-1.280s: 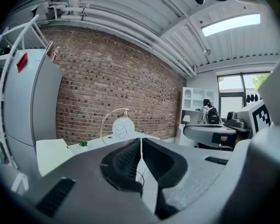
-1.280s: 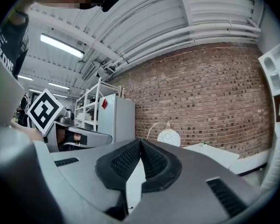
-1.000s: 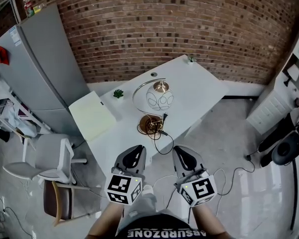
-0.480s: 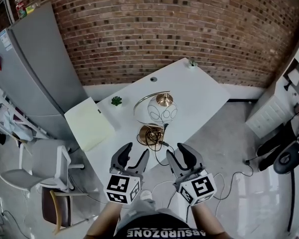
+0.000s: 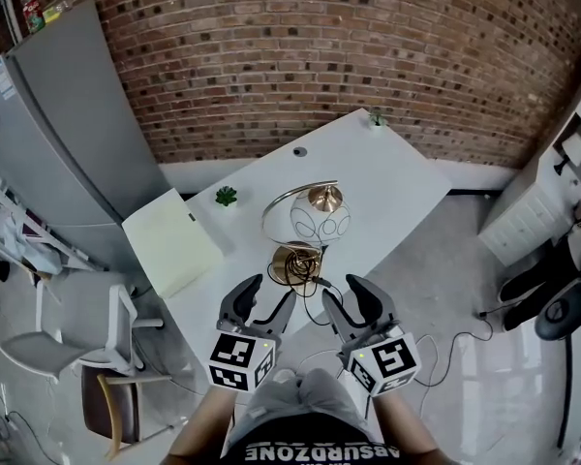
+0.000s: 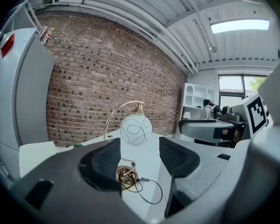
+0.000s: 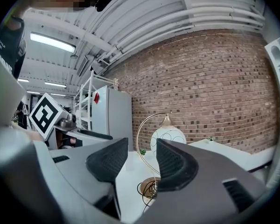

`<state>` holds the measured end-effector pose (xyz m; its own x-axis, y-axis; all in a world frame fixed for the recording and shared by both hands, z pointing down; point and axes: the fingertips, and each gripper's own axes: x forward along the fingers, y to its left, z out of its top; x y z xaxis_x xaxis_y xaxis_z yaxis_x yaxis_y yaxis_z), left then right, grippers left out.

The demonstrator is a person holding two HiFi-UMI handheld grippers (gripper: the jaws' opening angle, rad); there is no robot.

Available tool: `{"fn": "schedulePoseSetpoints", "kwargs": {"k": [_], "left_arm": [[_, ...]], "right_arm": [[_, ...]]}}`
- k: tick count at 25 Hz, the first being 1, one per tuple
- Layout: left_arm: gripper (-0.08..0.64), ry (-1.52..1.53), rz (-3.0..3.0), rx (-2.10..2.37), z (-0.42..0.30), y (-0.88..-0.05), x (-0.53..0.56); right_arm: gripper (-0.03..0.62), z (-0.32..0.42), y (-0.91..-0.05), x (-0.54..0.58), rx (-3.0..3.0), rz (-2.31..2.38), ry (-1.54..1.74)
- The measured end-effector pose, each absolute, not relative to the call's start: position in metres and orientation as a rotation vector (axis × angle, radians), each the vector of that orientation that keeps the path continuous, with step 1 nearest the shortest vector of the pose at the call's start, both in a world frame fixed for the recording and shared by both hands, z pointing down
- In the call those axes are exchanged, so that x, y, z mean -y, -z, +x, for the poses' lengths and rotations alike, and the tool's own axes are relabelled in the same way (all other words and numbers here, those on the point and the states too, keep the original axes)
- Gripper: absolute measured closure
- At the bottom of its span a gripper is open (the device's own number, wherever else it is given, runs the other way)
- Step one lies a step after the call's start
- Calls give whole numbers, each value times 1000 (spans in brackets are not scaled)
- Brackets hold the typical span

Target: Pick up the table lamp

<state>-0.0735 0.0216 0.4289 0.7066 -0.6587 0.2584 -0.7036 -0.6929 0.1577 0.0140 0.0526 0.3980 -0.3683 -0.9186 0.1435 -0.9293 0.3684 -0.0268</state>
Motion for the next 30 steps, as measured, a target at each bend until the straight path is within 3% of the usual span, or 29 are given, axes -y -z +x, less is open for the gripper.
{"fn": "schedulePoseSetpoints", "kwargs": {"k": [9,30], "left_arm": [[279,-391,2615,1203,-73,-451,12],[279,-395,2425,1362,-61,-471,83]], "right_arm": [[399,34,-397,-25,2488,1692,-155],[376,73,-380,66,2588,1561,-110]]}}
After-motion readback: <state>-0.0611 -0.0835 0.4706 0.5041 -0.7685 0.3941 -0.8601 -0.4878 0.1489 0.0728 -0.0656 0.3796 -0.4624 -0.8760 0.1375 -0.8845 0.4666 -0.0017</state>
